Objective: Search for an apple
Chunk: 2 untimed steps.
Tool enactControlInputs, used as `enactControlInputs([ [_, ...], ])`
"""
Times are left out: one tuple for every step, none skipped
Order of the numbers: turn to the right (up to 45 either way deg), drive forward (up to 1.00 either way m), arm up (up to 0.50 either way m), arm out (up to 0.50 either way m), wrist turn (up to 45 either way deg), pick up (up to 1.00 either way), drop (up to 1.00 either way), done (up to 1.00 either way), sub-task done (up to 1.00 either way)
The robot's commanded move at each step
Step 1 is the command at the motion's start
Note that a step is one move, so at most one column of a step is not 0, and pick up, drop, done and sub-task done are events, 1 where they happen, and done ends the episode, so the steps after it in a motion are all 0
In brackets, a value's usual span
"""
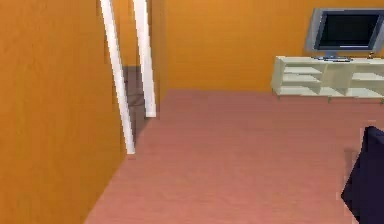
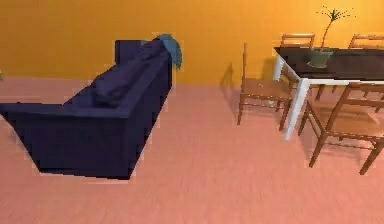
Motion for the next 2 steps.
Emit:
enactControlInputs([
  [0.0, 1.00, 0.00, 0.00, 0.0, 0.00, 0.00, 0.00, 0.00],
  [-3.0, 0.00, 0.00, 0.00, 0.0, 0.00, 0.00, 0.00, 0.00],
])
